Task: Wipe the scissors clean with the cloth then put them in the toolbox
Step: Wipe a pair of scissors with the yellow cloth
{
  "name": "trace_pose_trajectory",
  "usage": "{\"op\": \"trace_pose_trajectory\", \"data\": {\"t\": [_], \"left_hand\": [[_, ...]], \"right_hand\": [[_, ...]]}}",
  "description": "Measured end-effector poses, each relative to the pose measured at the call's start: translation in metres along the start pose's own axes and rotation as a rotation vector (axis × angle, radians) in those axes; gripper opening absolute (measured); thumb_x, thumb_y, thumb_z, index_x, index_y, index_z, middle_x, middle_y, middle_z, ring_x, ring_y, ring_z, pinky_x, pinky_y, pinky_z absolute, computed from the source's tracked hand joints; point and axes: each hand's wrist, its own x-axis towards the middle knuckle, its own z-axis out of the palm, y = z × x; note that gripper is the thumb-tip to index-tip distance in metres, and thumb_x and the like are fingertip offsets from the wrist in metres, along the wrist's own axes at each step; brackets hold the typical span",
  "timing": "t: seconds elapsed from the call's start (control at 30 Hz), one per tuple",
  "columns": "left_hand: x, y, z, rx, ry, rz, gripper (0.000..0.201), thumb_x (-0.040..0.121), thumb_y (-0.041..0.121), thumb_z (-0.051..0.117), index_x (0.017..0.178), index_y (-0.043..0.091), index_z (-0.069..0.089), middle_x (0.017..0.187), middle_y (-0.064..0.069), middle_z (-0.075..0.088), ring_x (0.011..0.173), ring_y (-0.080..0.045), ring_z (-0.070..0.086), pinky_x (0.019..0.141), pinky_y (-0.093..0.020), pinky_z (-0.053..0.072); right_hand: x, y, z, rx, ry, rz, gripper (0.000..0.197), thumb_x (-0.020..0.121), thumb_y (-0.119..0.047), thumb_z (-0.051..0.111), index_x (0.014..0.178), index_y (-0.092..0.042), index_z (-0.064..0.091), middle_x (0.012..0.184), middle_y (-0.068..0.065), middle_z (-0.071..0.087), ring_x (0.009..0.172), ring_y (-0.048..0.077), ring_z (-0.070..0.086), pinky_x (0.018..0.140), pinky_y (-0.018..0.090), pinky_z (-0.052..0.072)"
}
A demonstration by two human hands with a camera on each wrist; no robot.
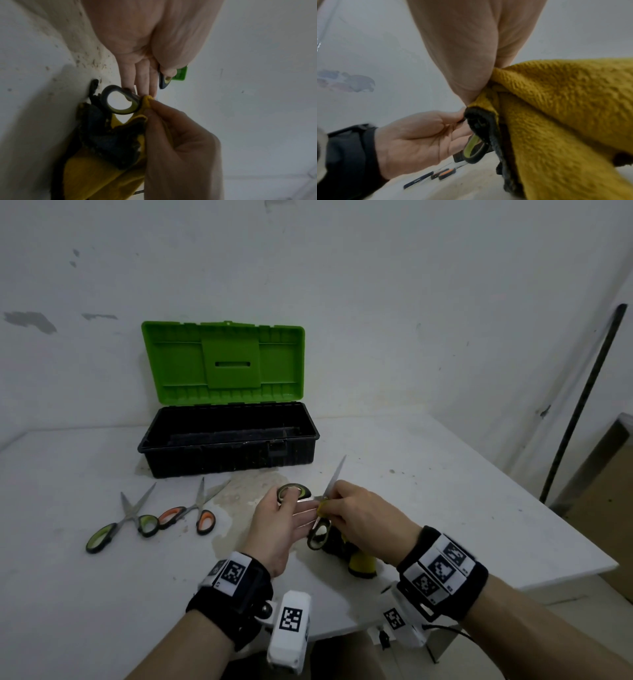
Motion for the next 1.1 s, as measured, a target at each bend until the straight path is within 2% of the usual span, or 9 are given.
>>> {"op": "trace_pose_trajectory", "data": {"t": [0.1,0.2,0.3,0.5,0.63,0.73,0.9,1.0,1.1], "left_hand": [[-0.002,0.0,-0.001,-0.01,-0.016,-0.005,0.023,0.107,0.024,0.043,0.112,0.007,0.057,0.095,-0.011,0.078,0.086,-0.025,0.077,0.063,-0.029,0.059],[-0.002,-0.001,-0.002,-0.074,-0.041,-0.061,0.027,0.108,0.03,0.039,0.111,0.008,0.055,0.102,-0.016,0.077,0.091,-0.031,0.075,0.077,-0.045,0.062],[-0.003,0.001,-0.003,-0.137,-0.064,-0.125,0.03,0.108,0.035,0.038,0.109,0.01,0.055,0.109,-0.02,0.074,0.097,-0.034,0.071,0.088,-0.056,0.056],[-0.004,-0.002,-0.001,-0.179,-0.045,-0.122,0.031,0.109,0.029,0.035,0.117,0.008,0.056,0.113,-0.016,0.074,0.103,-0.032,0.072,0.088,-0.055,0.058],[-0.002,-0.003,0.004,-0.157,0.012,-0.097,0.029,0.109,0.025,0.035,0.12,0.009,0.057,0.116,-0.015,0.07,0.097,-0.031,0.072,0.073,-0.044,0.06],[-0.001,-0.002,0.005,-0.116,0.03,-0.077,0.028,0.109,0.023,0.037,0.12,0.008,0.058,0.119,-0.017,0.067,0.097,-0.033,0.071,0.074,-0.045,0.06],[-0.005,-0.005,0.011,-0.007,-0.005,-0.029,0.029,0.109,0.026,0.037,0.114,0.014,0.062,0.114,-0.011,0.071,0.096,-0.027,0.074,0.078,-0.044,0.061],[-0.006,-0.006,0.012,-0.01,-0.01,-0.039,0.03,0.108,0.028,0.038,0.114,0.015,0.064,0.116,-0.012,0.071,0.098,-0.029,0.073,0.082,-0.046,0.06],[-0.004,-0.005,0.011,-0.031,0.01,-0.035,0.028,0.108,0.028,0.041,0.115,0.012,0.063,0.114,-0.013,0.071,0.094,-0.029,0.074,0.078,-0.045,0.06]], "right_hand": [[-0.003,-0.003,0.002,0.015,-0.043,-0.05,0.02,0.094,-0.016,0.056,0.103,-0.021,0.072,0.101,0.0,0.055,0.08,0.017,0.058,0.07,0.027,0.049],[0.0,0.0,-0.005,0.043,0.027,0.013,0.021,0.097,-0.021,0.053,0.107,-0.019,0.073,0.1,0.001,0.057,0.082,0.018,0.059,0.073,0.029,0.051],[0.002,-0.001,-0.008,0.053,0.031,0.059,0.025,0.098,-0.022,0.051,0.111,-0.02,0.072,0.101,0.002,0.057,0.085,0.019,0.059,0.075,0.03,0.051],[0.006,-0.001,-0.012,0.004,0.041,0.138,0.025,0.098,-0.019,0.05,0.11,-0.02,0.071,0.101,0.001,0.054,0.083,0.019,0.059,0.07,0.023,0.046],[0.01,-0.011,-0.015,-0.029,0.032,0.046,0.022,0.097,-0.018,0.052,0.105,-0.017,0.072,0.099,0.003,0.054,0.08,0.019,0.057,0.064,0.024,0.041],[0.014,-0.013,-0.014,-0.073,0.005,0.004,0.021,0.097,-0.016,0.053,0.107,-0.016,0.071,0.1,0.003,0.053,0.079,0.019,0.056,0.063,0.022,0.032],[0.018,-0.017,-0.01,-0.093,0.0,-0.029,0.018,0.092,-0.01,0.057,0.102,-0.016,0.072,0.094,0.005,0.053,0.073,0.019,0.053,0.06,0.024,0.034],[0.016,-0.018,-0.01,-0.077,0.007,-0.016,0.02,0.091,-0.008,0.058,0.102,-0.017,0.072,0.093,0.006,0.052,0.073,0.021,0.052,0.059,0.028,0.036],[0.015,-0.017,-0.01,-0.118,-0.019,0.009,0.019,0.095,-0.012,0.054,0.104,-0.016,0.07,0.096,0.006,0.051,0.073,0.018,0.047,0.061,0.026,0.032]]}}
